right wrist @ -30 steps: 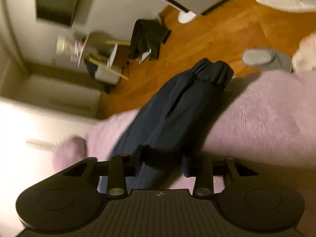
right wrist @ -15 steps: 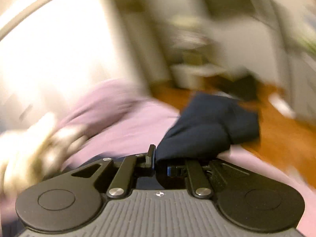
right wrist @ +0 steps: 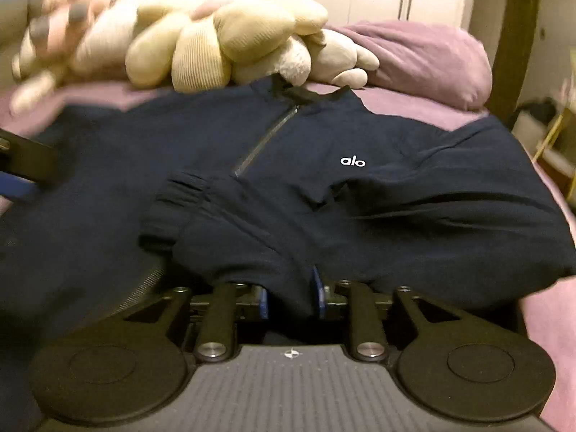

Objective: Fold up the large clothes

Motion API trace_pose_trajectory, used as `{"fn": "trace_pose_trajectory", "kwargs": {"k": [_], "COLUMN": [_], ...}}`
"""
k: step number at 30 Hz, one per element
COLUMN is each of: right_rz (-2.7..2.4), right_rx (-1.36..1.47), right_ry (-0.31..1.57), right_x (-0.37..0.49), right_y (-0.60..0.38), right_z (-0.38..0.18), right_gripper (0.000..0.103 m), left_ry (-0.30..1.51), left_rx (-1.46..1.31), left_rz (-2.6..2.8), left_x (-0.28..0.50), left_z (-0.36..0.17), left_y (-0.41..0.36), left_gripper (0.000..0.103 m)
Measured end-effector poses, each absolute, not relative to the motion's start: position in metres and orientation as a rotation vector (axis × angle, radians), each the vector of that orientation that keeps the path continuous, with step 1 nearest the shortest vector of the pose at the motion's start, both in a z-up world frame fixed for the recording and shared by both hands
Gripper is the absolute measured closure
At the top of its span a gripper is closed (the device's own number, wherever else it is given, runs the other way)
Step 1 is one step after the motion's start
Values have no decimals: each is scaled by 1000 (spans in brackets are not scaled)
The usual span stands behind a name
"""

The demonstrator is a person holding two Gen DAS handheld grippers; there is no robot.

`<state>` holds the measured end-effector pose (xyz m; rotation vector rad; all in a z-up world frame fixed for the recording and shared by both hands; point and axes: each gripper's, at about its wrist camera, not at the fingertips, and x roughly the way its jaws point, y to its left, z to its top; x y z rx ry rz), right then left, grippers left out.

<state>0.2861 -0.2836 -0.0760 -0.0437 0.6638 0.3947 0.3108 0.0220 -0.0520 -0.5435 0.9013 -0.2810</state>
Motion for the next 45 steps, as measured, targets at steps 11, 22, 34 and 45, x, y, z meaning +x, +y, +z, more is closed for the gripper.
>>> {"fn": "trace_pose_trajectory", "kwargs": {"k": [11, 22, 34, 45], "right_rz": [323, 253, 235, 65], "right_rx": [434, 478, 619, 760], "right_ry": [591, 617, 664, 709], "right_x": [224, 228, 318, 399], "right_y": [-376, -374, -370, -396], "right_z": [-76, -82, -88, -113], "right_gripper": [50, 77, 76, 92], "left_ry": [1056, 849, 819, 793], "left_rx": [-709, -357, -123, -63], "left_rz": [-278, -190, 71, -24], "left_x": [349, 371, 415, 445], "left_z": [-102, -13, -25, -44], "left_y": [0, 28, 70, 41], "left_gripper": [57, 89, 88, 88]}}
